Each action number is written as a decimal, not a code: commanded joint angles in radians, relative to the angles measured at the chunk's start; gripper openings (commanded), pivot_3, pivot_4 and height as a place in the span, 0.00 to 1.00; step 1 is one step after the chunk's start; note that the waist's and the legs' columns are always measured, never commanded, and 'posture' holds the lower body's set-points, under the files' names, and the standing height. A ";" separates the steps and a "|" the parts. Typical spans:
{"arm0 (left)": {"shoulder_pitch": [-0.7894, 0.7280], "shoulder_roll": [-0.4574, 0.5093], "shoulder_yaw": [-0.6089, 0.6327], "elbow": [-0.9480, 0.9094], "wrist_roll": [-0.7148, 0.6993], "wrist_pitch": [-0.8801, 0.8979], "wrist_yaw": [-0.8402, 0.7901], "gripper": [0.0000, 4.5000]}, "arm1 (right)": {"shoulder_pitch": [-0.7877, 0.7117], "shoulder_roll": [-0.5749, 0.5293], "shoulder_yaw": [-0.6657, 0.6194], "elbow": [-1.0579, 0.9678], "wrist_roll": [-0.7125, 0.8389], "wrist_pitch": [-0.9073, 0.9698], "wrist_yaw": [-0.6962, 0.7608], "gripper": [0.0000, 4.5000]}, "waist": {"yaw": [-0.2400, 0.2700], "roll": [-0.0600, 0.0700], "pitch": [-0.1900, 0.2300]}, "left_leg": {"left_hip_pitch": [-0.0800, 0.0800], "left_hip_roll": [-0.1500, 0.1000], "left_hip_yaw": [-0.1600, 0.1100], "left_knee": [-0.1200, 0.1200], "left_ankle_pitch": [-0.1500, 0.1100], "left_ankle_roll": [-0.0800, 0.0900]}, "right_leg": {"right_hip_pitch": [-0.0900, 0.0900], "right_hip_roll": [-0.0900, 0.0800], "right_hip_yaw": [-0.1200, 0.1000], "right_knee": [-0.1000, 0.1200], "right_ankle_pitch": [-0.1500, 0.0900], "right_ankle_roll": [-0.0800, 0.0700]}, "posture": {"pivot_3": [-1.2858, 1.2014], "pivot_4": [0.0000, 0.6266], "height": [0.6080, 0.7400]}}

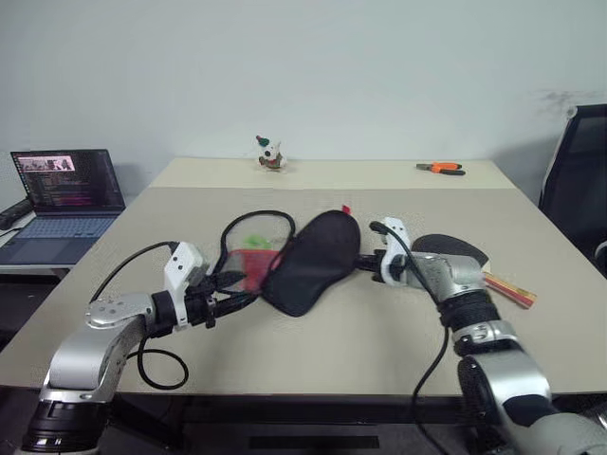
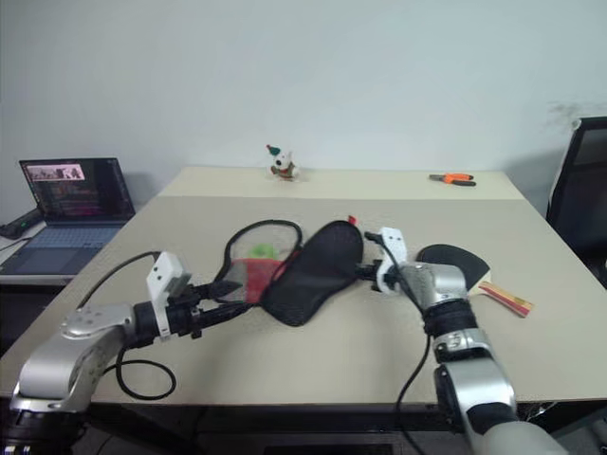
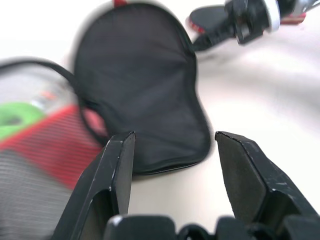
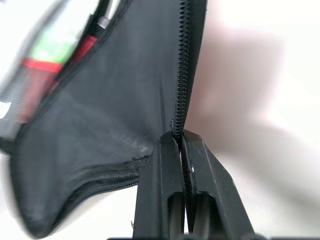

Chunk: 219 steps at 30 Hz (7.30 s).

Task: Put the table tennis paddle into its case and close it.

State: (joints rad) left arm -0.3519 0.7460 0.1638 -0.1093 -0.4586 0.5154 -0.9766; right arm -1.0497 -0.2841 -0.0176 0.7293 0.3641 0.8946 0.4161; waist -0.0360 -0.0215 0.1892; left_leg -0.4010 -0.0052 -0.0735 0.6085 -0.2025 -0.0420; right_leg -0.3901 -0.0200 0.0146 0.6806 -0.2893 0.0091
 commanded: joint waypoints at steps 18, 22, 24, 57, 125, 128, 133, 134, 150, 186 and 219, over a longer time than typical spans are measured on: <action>-0.081 0.054 0.059 0.053 -0.069 -0.033 -0.093 0.62 | -0.227 -0.209 0.207 0.421 -0.375 -0.391 0.449 0.01 | -0.018 0.000 0.001 | 0.000 0.000 0.001 0.000 -0.001 0.001 | 0.000 0.000 0.000 0.000 0.000 0.000 | 0.52 0.24 1.00; -0.076 0.046 0.053 0.055 -0.063 -0.041 -0.087 0.62 | -0.266 -0.213 0.191 0.487 -0.413 -0.464 0.399 0.01 | -0.018 0.000 0.001 | 0.000 0.000 0.001 0.000 -0.001 0.001 | 0.000 0.000 0.000 0.000 0.000 0.000 | 0.52 0.24 1.00; -0.074 0.045 0.051 0.055 -0.062 -0.043 -0.084 0.62 | -0.278 -0.208 0.178 0.509 -0.420 -0.486 0.372 0.01 | -0.018 0.000 0.001 | 0.000 0.000 0.001 0.000 -0.001 0.001 | 0.000 0.000 0.001 0.000 0.000 0.000 | 0.52 0.24 1.00; -0.096 0.010 0.007 0.045 -0.059 -0.040 -0.060 0.62 | -0.324 -0.237 0.052 0.554 -0.466 -0.731 0.326 0.88 | -0.020 0.000 0.001 | 0.000 0.000 0.001 0.000 0.000 0.001 | 0.000 0.000 0.001 0.000 0.000 0.000 | 0.52 0.24 1.00; -0.161 -0.042 -0.059 0.081 -0.036 -0.085 -0.080 0.62 | 0.407 -0.198 -0.176 -0.551 -0.267 0.273 0.124 0.59 | -0.024 -0.006 -0.003 | 0.004 0.002 0.002 0.004 0.000 0.001 | 0.004 0.001 0.002 0.002 0.000 0.005 | 0.52 0.24 1.00; -0.153 -0.040 -0.055 0.074 -0.037 -0.084 -0.075 0.62 | 0.412 -0.181 -0.165 -0.547 -0.260 0.250 0.101 0.59 | -0.025 -0.006 -0.003 | 0.006 0.002 0.005 0.004 0.000 0.001 | 0.004 0.001 0.002 0.002 0.001 0.006 | 0.52 0.24 1.00; -0.143 -0.038 -0.052 0.065 -0.039 -0.083 -0.070 0.62 | 0.418 -0.130 -0.163 -0.539 -0.255 0.199 0.034 0.59 | -0.027 -0.007 -0.004 | 0.007 0.002 0.007 0.004 0.000 0.001 | 0.004 0.002 0.004 0.002 0.002 0.007 | 0.52 0.24 1.00; -0.140 -0.038 -0.052 0.063 -0.039 -0.082 -0.068 0.62 | 0.419 -0.114 -0.172 -0.540 -0.256 0.190 0.009 0.55 | -0.029 -0.008 -0.004 | 0.007 0.003 0.008 0.004 0.000 0.001 | 0.004 0.002 0.004 0.002 0.002 0.007 | 0.52 0.24 1.00; -0.103 -0.029 -0.016 0.035 -0.059 -0.064 -0.045 0.62 | 0.401 0.031 -0.278 -0.827 -0.193 0.378 -0.180 0.23 | -0.029 -0.008 -0.004 | 0.004 0.008 0.009 0.002 0.000 0.001 | 0.000 0.004 0.005 0.001 0.006 0.001 | 0.52 0.24 1.00; -0.051 -0.011 0.026 -0.006 -0.069 -0.054 -0.029 0.62 | 0.218 0.445 -0.277 -0.499 -0.149 0.016 -0.589 0.23 | -0.015 -0.003 -0.001 | -0.001 0.004 0.006 0.001 0.000 0.001 | -0.004 0.001 0.003 0.001 0.006 0.001 | 0.52 0.24 1.00; -0.252 -0.046 -0.092 0.496 0.212 -0.167 0.134 0.01 | 0.235 -0.335 -0.015 -1.063 0.298 0.212 0.331 1.00 | 0.000 -0.003 0.000 | -0.001 0.002 0.003 0.000 0.000 0.001 | -0.003 0.000 0.000 -0.001 0.002 0.006 | 0.52 0.24 1.00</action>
State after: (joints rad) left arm -0.5701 0.7010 0.0737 0.3510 -0.2668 0.3769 -0.8451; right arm -0.8012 -0.6012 -0.0154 -0.3055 0.6500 1.1370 0.7122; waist -0.0365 -0.0247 0.1888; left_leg -0.4022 -0.0034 -0.0705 0.6092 -0.2030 -0.0405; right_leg -0.3928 -0.0196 0.0141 0.6792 -0.2871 0.0153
